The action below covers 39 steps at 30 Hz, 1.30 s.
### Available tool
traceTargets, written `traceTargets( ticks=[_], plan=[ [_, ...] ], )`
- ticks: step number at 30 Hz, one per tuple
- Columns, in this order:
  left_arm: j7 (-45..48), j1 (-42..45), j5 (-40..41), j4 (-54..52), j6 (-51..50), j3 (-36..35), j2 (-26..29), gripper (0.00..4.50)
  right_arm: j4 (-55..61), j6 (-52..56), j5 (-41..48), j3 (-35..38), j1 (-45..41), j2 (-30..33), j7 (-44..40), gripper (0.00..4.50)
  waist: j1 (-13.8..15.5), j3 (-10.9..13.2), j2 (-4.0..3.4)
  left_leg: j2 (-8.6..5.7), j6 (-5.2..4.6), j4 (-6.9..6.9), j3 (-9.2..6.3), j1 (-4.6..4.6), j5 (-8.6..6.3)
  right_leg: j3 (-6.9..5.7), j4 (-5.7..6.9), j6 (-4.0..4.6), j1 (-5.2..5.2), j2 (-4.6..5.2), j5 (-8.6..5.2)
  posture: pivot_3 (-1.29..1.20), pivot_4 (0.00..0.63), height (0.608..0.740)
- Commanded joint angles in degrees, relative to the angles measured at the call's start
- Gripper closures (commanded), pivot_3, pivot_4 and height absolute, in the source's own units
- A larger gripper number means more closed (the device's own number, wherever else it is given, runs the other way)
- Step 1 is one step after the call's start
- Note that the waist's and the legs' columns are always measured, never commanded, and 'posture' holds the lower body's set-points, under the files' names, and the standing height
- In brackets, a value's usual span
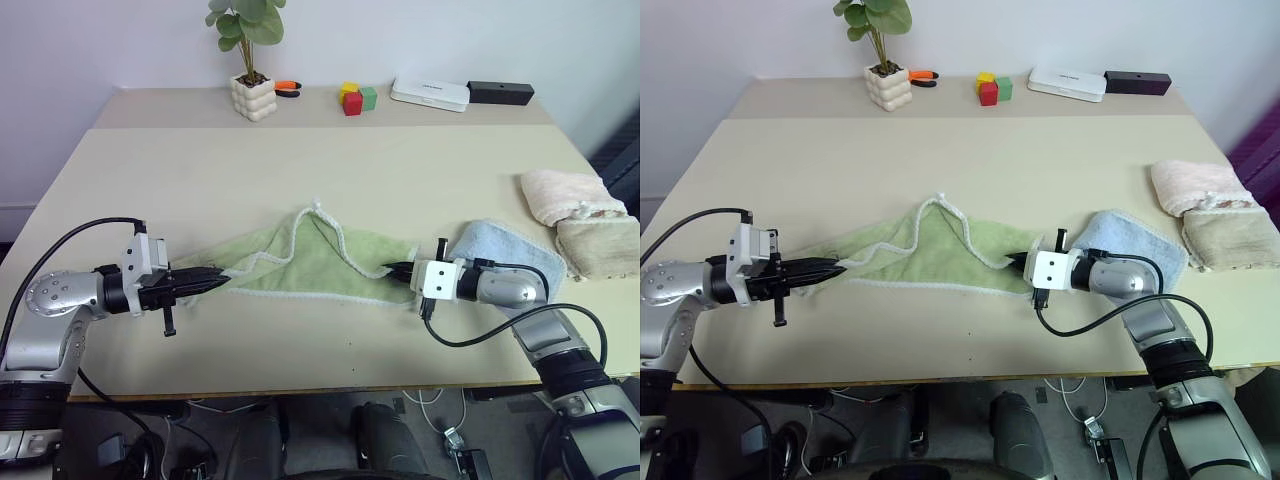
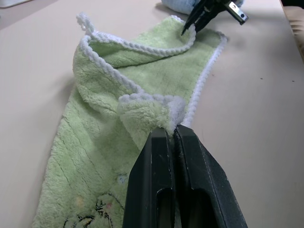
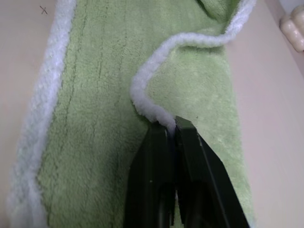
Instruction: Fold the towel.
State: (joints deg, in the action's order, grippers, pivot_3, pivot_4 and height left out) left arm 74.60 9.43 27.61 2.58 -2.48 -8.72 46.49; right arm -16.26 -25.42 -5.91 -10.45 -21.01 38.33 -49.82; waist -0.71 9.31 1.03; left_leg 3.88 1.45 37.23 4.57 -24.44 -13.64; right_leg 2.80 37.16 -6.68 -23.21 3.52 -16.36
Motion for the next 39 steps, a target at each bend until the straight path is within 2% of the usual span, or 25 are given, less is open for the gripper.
traceTargets(
  ticks=[1,4,8,10,15,19,25,28,32,35,39],
  plan=[
    [-0.89,1.08,0.09,1.00,-0.26,-1.74,0.37,4.50,0.89,0.33,1.61,1.89,-1.05,1.36,-0.21,4.45,0.01,0.00,0.00,0.00,0.00,0.00,0.00,0.00,0.00,0.00,0.00,0.00,0.00,0.00,0.00,0.00,0.150,0.735],
    [-1.98,3.88,0.35,6.65,-1.63,-2.76,0.49,4.50,-1.00,0.23,1.97,3.16,-2.44,3.18,-0.45,4.45,0.06,0.00,0.00,0.00,0.00,0.00,0.00,0.00,0.00,0.00,0.01,0.00,0.00,0.00,0.00,0.00,0.150,0.735],
    [-8.57,14.27,-3.36,18.52,0.60,-1.78,-3.17,4.50,-8.28,0.06,0.80,2.44,-9.17,1.06,1.70,4.45,0.11,0.00,0.01,-0.01,0.01,0.07,-0.01,0.01,0.01,-0.01,0.04,-0.01,0.02,-0.01,0.01,0.00,0.150,0.735],
    [-13.14,21.59,-8.69,28.66,8.47,-0.43,-5.89,4.50,-14.82,0.29,-0.47,1.64,-15.38,-2.04,3.99,4.45,0.00,0.01,0.01,-0.02,0.02,0.12,-0.03,0.04,0.02,-0.01,0.07,-0.03,0.07,-0.04,0.02,0.00,0.150,0.735],
    [-19.35,37.61,-17.37,50.14,20.57,2.17,-8.38,4.50,-32.21,-2.24,-7.54,-0.38,-30.48,-6.96,14.88,4.45,-0.22,0.01,0.02,-0.02,0.13,0.03,0.01,-0.02,0.09,-0.01,0.04,-0.06,-0.05,-0.07,0.03,0.00,0.150,0.735],
    [-34.78,52.92,-24.63,65.06,25.10,3.87,-8.34,4.50,-45.75,0.09,-10.03,0.03,-43.18,-9.65,25.80,4.45,-0.28,0.12,0.11,-0.01,0.39,-0.10,0.07,-0.20,0.24,-0.02,0.02,-0.08,-0.30,-0.05,0.02,0.00,0.150,0.735],
    [-47.81,61.67,-30.79,71.23,28.48,4.67,-5.97,4.50,-52.67,0.13,-11.41,1.14,-51.58,-8.62,36.14,4.45,-0.42,0.13,0.09,-0.02,0.40,-0.13,0.19,-0.29,0.25,-0.02,0.01,-0.09,-0.41,0.04,0.02,0.00,0.150,0.735],
    [-44.34,63.99,-29.70,71.42,30.24,2.89,-3.12,4.50,-49.79,-3.90,-4.76,5.52,-49.68,-7.68,28.59,4.45,-0.46,0.16,0.10,-0.01,0.40,-0.16,0.20,-0.30,0.25,-0.02,0.03,-0.10,-0.45,0.02,0.02,0.00,0.150,0.735],
    [-35.26,61.24,-26.77,71.05,33.83,0.18,-1.72,4.50,-39.93,-7.38,3.29,8.22,-41.43,-8.70,15.30,4.45,-0.61,0.16,0.09,-0.01,0.43,-0.17,0.23,-0.29,0.26,-0.02,0.01,-0.12,-0.42,0.01,0.02,0.00,0.150,0.735],
    [-24.74,56.65,-22.74,69.64,36.19,-2.73,-1.30,4.50,-25.16,-4.38,9.24,7.96,-30.49,-8.47,6.72,4.45,-0.43,0.16,0.06,0.00,0.46,-0.17,0.23,-0.15,0.28,-0.04,0.01,-0.14,-0.26,0.02,0.01,0.00,0.150,0.735],
    [-7.36,48.09,-15.33,65.14,36.77,-6.91,-0.19,4.50,-3.23,8.47,18.64,8.14,-13.96,-4.89,-2.99,4.45,-0.25,0.19,0.03,0.01,0.48,-0.10,0.22,-0.14,0.29,-0.05,0.06,-0.14,-0.23,0.03,0.01,0.00,0.150,0.735]
  ],
)
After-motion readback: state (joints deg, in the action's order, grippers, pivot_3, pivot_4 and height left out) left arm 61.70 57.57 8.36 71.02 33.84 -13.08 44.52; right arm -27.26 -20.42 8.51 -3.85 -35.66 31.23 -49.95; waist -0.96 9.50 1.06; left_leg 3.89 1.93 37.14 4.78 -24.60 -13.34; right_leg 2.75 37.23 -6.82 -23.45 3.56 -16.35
